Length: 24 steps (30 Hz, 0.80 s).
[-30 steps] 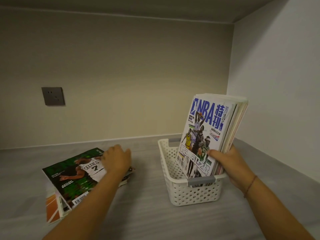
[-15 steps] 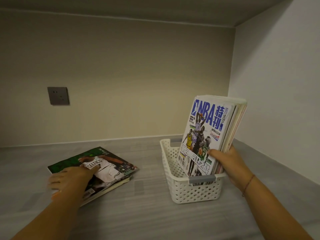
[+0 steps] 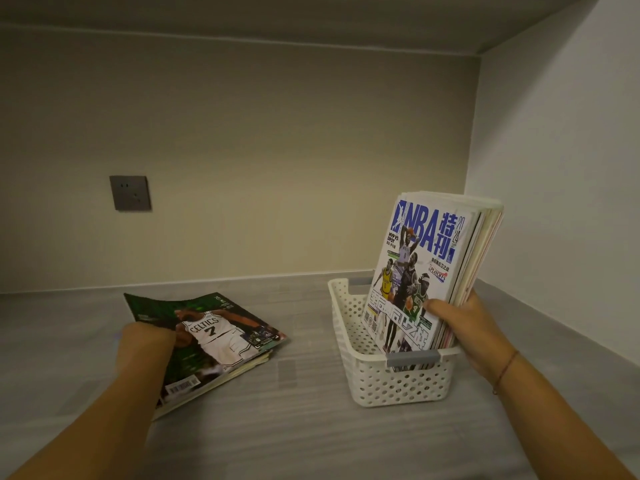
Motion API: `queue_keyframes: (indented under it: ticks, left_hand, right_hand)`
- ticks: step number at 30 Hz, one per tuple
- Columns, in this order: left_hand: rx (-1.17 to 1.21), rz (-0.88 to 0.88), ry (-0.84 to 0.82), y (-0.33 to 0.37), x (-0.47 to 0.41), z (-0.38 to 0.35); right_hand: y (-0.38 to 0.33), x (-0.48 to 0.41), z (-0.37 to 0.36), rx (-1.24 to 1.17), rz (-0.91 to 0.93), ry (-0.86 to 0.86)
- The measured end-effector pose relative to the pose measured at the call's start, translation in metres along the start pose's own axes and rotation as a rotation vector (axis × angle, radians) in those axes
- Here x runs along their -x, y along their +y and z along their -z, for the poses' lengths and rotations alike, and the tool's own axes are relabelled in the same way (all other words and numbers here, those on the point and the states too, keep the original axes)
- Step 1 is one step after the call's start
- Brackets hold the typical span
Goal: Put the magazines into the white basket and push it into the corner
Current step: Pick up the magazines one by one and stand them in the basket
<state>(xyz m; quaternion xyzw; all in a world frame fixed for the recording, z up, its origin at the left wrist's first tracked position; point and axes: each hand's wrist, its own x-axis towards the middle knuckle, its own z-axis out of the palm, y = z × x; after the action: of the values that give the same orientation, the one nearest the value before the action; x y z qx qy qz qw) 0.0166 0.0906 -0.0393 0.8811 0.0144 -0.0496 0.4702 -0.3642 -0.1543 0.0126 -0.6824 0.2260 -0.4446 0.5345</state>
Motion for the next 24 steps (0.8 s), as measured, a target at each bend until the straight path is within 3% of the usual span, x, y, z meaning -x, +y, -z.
queue_keyframes:
  ticks: [3,6,9,18,24]
  left_hand:
    - [0.102,-0.004,-0.037,0.010,-0.007,-0.005]
    - [0.371,-0.026,-0.200,0.024,-0.004,-0.015]
    - [0.424,-0.129,-0.249,0.038,0.009,-0.020]
    - [0.478,-0.708,0.188,0.104,0.099,-0.015]
    - [0.610,-0.872,0.344,0.143,0.150,-0.011]
  right_hand:
    - [0.000,0.000,0.000,-0.004,0.008,-0.002]
    - [0.000,0.000,0.001,-0.009,0.008,0.001]
    - [0.002,0.000,0.001,-0.011,-0.002,0.000]
    - [0.002,-0.002,0.002,-0.002,0.001,0.006]
    - [0.003,-0.002,0.003,-0.016,-0.001,-0.006]
